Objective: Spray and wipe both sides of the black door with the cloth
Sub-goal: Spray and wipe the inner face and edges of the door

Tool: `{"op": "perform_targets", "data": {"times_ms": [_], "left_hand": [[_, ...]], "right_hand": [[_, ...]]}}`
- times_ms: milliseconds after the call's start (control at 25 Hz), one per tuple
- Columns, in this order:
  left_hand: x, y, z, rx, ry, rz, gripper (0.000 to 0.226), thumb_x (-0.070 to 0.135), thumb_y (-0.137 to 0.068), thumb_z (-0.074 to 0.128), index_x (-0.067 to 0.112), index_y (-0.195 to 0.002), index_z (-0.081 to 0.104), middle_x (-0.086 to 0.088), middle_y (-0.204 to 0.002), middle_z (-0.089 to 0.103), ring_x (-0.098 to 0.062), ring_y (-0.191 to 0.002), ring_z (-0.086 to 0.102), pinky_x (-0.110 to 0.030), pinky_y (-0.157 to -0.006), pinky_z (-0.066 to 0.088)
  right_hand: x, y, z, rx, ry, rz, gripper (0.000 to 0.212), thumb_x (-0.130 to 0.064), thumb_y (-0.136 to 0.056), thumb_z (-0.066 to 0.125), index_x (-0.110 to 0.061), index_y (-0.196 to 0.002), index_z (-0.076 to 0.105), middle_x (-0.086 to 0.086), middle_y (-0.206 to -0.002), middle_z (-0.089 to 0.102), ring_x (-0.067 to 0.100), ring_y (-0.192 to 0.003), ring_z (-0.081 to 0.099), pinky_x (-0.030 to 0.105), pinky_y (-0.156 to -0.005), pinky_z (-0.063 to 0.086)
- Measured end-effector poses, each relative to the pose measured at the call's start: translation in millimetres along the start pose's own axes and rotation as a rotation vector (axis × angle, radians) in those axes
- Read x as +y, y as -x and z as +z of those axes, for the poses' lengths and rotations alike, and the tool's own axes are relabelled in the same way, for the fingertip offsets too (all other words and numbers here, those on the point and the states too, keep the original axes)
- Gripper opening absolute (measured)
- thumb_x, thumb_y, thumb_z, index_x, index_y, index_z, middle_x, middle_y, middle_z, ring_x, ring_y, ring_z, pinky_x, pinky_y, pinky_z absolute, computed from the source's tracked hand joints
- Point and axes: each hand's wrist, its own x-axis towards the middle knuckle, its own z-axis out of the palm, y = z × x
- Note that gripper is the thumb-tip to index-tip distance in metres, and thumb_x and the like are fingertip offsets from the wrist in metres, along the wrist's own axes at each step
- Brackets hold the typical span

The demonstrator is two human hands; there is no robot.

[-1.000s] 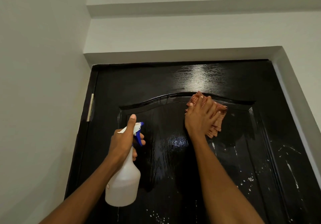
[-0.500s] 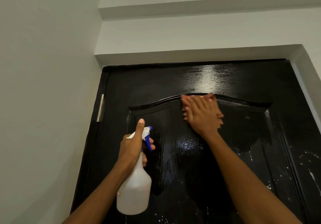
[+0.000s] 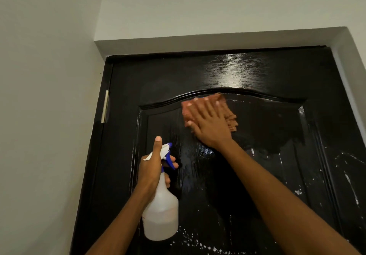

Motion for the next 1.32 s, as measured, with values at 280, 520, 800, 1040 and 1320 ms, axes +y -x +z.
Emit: {"op": "perform_targets", "data": {"times_ms": [280,520,800,1040,1320], "left_hand": [[-17.7,19.9,38.6,-0.167,0.125,-0.069,0.087,0.076,-0.088,0.033,-0.002,-0.089,0.07,-0.024,-0.09,0.073,-0.024,-0.048,0.054,-0.024,-0.041,0.045],[-15.1,31.9,58.0,-0.214,0.124,-0.067,0.087,0.075,-0.089,0.032,-0.004,-0.091,0.069,-0.024,-0.09,0.073,-0.02,-0.041,0.054,-0.024,-0.041,0.045],[-19.6,46.8,79.7,-0.207,0.04,-0.058,0.09,0.078,-0.086,0.035,-0.004,-0.091,0.071,-0.021,-0.084,0.074,-0.025,-0.049,0.055,-0.027,-0.044,0.046],[-13.6,48.4,91.9,-0.198,-0.004,-0.053,0.089,0.077,-0.086,0.035,-0.004,-0.089,0.07,-0.02,-0.084,0.074,-0.025,-0.047,0.053,-0.027,-0.043,0.045],[-5.4,41.6,76.2,-0.143,0.052,-0.044,0.089,0.079,-0.085,0.037,-0.003,-0.09,0.07,-0.019,-0.083,0.074,-0.02,-0.041,0.052,-0.025,-0.043,0.045]], "right_hand": [[63.7,85.1,-12.6,-0.044,0.093,-0.094,0.067,-0.067,-0.102,0.012,-0.037,-0.162,0.014,-0.005,-0.17,0.006,0.025,-0.158,0.006,0.046,-0.126,-0.003],[118.9,138.0,-25.3,0.054,-0.101,0.607,0.066,-0.063,-0.103,0.011,-0.039,-0.161,-0.01,-0.006,-0.171,-0.012,0.023,-0.157,-0.012,0.057,-0.126,-0.002],[94.5,240.5,-15.7,-0.159,0.147,-0.387,0.064,-0.058,-0.107,0.028,-0.031,-0.164,0.014,0.0,-0.172,0.007,0.029,-0.158,0.005,0.052,-0.127,0.002],[142.1,200.9,-31.5,-0.094,0.081,0.105,0.066,-0.063,-0.105,0.01,-0.034,-0.164,0.003,-0.003,-0.172,-0.001,0.023,-0.158,-0.004,0.057,-0.125,0.011],[64.9,91.5,-16.2,-0.058,-0.036,0.309,0.068,-0.062,-0.105,0.016,-0.034,-0.163,-0.007,0.0,-0.17,-0.016,0.029,-0.156,-0.015,0.063,-0.123,-0.007]]}}
